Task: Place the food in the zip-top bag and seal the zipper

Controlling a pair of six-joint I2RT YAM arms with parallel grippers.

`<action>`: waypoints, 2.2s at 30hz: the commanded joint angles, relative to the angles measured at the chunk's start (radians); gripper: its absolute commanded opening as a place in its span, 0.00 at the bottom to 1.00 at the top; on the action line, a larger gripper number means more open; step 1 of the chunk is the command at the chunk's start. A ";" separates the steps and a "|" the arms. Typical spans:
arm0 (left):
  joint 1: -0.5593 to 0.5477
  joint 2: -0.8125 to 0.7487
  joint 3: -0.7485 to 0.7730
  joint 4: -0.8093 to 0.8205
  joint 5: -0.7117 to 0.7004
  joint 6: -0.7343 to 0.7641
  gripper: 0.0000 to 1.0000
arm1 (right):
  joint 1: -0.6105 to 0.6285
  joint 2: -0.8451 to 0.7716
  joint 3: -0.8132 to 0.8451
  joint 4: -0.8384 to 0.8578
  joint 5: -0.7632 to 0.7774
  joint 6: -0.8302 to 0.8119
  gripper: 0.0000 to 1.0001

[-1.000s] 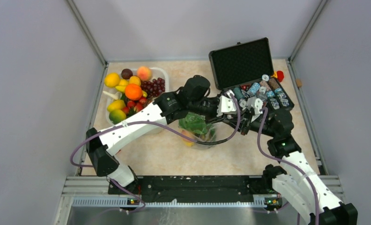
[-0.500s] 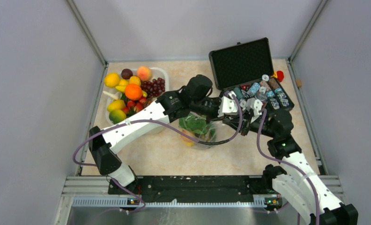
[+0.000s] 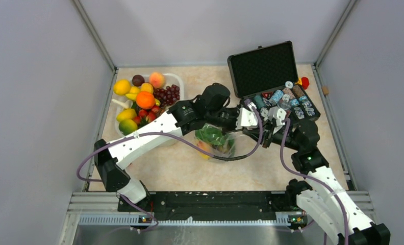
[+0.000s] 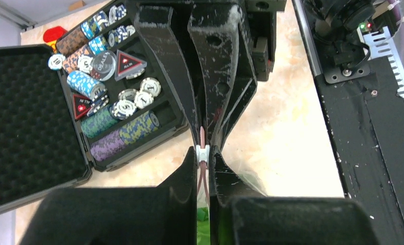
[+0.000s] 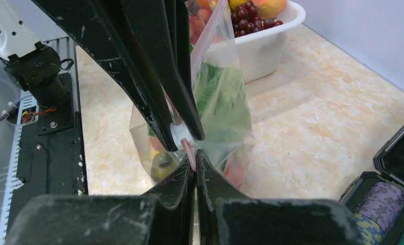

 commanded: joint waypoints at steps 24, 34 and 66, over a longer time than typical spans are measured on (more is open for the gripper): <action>0.026 -0.039 0.033 -0.079 0.035 -0.022 0.00 | 0.102 0.054 0.146 -0.070 0.080 -0.150 0.08; 0.027 -0.026 0.058 -0.102 0.030 -0.020 0.00 | 0.126 0.058 0.195 -0.129 0.101 -0.199 0.04; 0.054 -0.172 -0.057 -0.159 -0.128 0.010 0.00 | 0.133 -0.001 0.165 -0.195 0.194 -0.167 0.00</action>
